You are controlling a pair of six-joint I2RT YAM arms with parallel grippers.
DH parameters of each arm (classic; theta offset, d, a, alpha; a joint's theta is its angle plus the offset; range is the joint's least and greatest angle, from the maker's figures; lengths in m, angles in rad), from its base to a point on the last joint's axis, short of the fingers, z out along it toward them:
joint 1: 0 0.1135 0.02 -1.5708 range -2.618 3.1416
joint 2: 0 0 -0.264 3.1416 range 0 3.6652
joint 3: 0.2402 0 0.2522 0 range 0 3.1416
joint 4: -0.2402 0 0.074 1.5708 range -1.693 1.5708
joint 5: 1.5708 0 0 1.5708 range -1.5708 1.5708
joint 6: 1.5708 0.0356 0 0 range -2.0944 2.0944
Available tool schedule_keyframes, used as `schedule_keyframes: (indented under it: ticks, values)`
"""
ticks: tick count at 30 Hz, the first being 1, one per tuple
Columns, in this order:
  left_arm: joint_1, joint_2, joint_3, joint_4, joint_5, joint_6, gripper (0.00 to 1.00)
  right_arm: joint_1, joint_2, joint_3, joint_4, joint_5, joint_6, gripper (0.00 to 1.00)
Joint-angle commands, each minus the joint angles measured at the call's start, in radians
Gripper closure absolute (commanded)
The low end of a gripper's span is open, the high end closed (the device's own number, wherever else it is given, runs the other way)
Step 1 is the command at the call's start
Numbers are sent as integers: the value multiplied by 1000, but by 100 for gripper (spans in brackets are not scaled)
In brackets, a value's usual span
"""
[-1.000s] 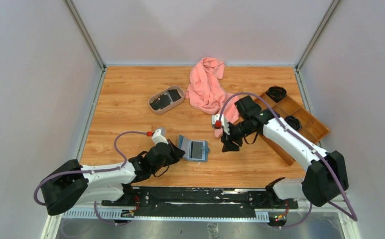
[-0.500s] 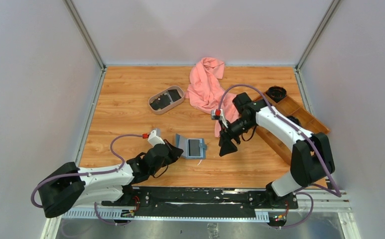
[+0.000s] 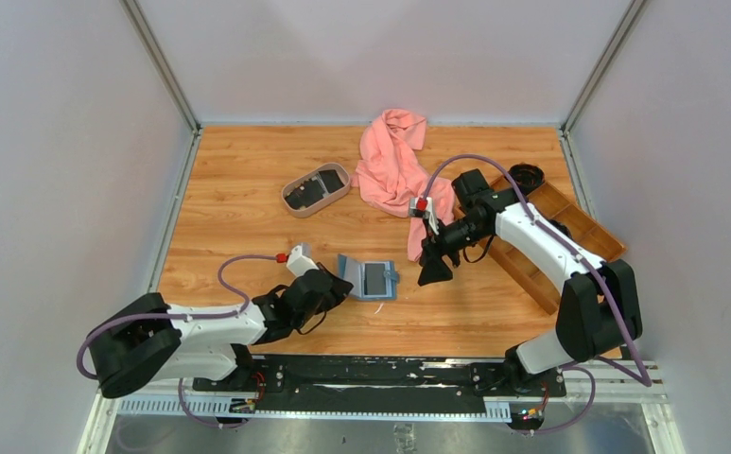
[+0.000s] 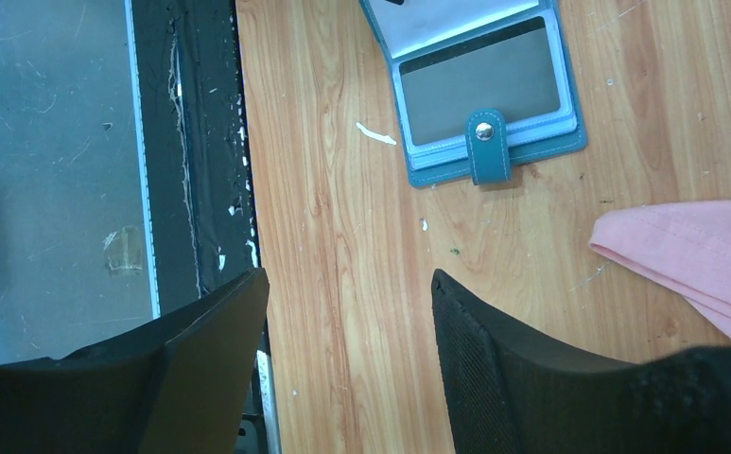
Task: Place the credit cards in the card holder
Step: Turn over the card slot in the card holder.
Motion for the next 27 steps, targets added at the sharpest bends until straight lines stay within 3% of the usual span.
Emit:
schedule_keyframes:
  ticks: [1, 3, 6, 8, 15, 20, 27]
  values:
    - [-10, 13, 26, 18, -23, 6, 99, -16, 5, -14, -6, 2, 12, 32]
    - [-10, 7, 22, 18, -22, 14, 90, -15, 10, -15, -4, 3, 12, 32]
    - [-10, -29, -1, 18, -32, 27, 58, -15, 16, -17, -5, -2, 12, 32]
    - [-10, -71, -20, 16, -42, 62, 45, -15, 21, -17, -6, -9, 14, 33]
    - [-6, -331, -97, 11, -22, 366, 22, -15, 24, -17, -6, -33, 23, 33]
    - [22, -543, -90, -20, 135, 566, 1, -16, 26, -14, -5, -38, 31, 33]
    - [117, -587, -11, -19, 435, 523, 0, -16, 29, -19, 2, -90, 60, 33]
